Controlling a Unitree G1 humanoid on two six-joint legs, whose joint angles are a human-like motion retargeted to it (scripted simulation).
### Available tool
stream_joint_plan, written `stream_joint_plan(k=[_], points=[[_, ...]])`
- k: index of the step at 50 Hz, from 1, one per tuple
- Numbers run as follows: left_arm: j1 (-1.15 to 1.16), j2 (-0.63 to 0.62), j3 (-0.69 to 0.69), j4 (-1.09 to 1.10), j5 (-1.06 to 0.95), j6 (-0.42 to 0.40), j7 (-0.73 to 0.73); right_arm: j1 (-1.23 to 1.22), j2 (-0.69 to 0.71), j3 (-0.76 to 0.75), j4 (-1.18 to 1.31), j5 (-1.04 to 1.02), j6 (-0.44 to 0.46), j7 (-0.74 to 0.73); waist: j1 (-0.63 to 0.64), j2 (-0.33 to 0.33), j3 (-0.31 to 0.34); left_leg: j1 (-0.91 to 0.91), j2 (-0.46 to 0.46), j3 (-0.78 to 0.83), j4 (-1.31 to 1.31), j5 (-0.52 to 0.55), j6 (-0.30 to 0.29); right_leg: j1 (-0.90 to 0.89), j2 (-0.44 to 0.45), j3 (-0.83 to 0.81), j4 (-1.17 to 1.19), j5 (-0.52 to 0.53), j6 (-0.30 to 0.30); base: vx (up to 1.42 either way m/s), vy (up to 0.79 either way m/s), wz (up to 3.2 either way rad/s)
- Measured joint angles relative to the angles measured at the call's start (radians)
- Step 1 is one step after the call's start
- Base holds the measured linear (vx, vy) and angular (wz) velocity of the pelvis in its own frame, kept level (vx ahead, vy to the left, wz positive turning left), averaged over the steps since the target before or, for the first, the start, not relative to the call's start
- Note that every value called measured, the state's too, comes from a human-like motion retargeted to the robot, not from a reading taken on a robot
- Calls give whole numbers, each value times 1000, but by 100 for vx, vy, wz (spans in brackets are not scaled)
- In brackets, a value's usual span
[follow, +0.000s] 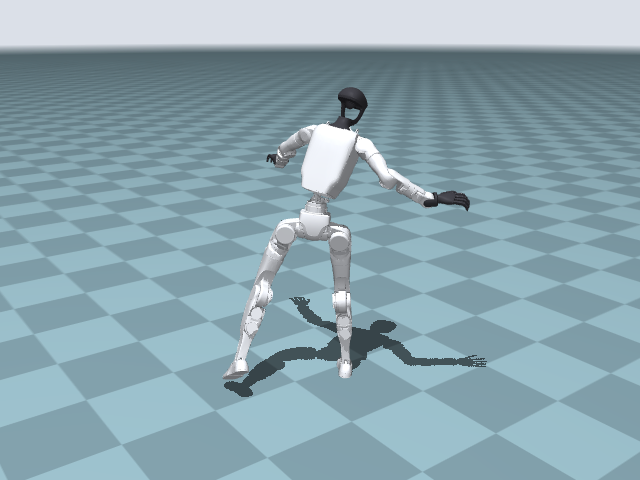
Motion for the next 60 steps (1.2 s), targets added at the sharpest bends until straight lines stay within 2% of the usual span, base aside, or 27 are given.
stream_joint_plan(k=[5,8,10,14,19,20,23,26,29,33,35,37,40,42,46,48,52,60], points=[[56,94,-19,-6,38,-36,-18,79,-145,-162,99,29,15,-6,-64,-10,41,7,-45,4,1,21,-25,-19,-18,65,-41,36,33,-1,7,-71],[89,146,-17,-20,-8,-66,-34,99,-262,-241,243,49,49,7,-99,-11,88,22,-60,44,-3,-18,-26,-38,-25,89,-43,53,54,-7,12,-51],[108,173,-11,-35,-49,-86,-63,106,-353,-274,368,39,91,20,-124,-4,122,33,-63,82,-6,-67,-22,-53,-27,95,-36,60,63,-10,15,-20],[116,211,27,-154,-153,-117,-182,81,-447,-324,617,50,145,98,-141,30,175,38,-62,158,-24,-194,-14,-101,-39,72,20,50,63,-12,17,35],[155,188,105,-514,-153,-141,-195,61,-395,-338,717,95,165,52,-128,126,171,29,-59,201,-64,-339,-17,-131,-99,-38,137,-9,41,-10,21,141],[167,173,119,-603,-126,-149,-184,54,-365,-327,719,97,164,38,-119,152,163,30,-55,202,-73,-363,-21,-126,-115,-72,164,-27,34,-4,21,210],[229,86,147,-873,-64,-177,-172,0,-231,-208,733,81,154,55,-56,238,77,18,-48,171,-101,-415,-28,-84,-179,-204,235,-73,18,0,23,244],[281,-21,129,-1069,-96,-216,-203,-97,-49,4,750,66,134,96,84,305,-52,5,-41,94,-128,-448,-25,4,-229,-355,264,-83,8,4,24,253],[297,-89,71,-1181,-163,-235,-267,-247,157,278,729,33,114,104,294,323,-194,-10,-52,-24,-145,-461,-4,114,-263,-494,260,-45,-4,4,30,231],[278,-92,-9,-1226,-253,-229,-369,-577,341,602,681,-23,107,194,581,277,-336,-21,-94,-190,-144,-469,28,252,-298,-608,243,59,-35,3,38,202],[271,-69,-29,-1218,-286,-220,-404,-796,364,708,676,-26,99,241,694,241,-375,-18,-123,-264,-141,-474,37,310,-314,-626,242,121,-48,5,41,192],[277,-36,-26,-1194,-298,-214,-412,-1033,342,790,675,-30,98,219,777,200,-391,-8,-157,-331,-149,-476,41,356,-328,-610,248,183,-55,7,39,192],[330,20,26,-1137,-298,-215,-392,-1389,274,899,650,-56,110,119,858,137,-384,19,-210,-424,-184,-467,41,402,-340,-526,262,279,-52,10,34,189],[409,48,108,-1084,-301,-217,-378,-1613,236,970,606,-76,116,75,886,96,-364,41,-240,-480,-220,-454,38,415,-333,-419,269,345,-40,11,26,174],[637,56,352,-957,-314,-213,-376,-2004,229,1119,495,-100,124,57,912,29,-329,62,-276,-575,-286,-423,28,412,-272,-137,270,473,26,12,17,138],[748,43,476,-889,-315,-206,-380,-2151,255,1177,438,-102,125,58,925,-1,-319,61,-272,-609,-296,-422,17,386,-220,-6,319,492,59,13,-3,89],[872,14,654,-736,-331,-184,-376,-2338,308,1245,326,-137,127,53,961,-49,-297,60,-223,-658,-286,-448,-9,354,-112,96,416,492,63,15,-17,52],[981,-56,837,-473,-492,-169,-353,-2449,400,1317,200,-234,158,59,1039,-160,-281,27,-194,-656,-323,-440,-11,307,-92,100,410,492,63,4,-4,-1]])
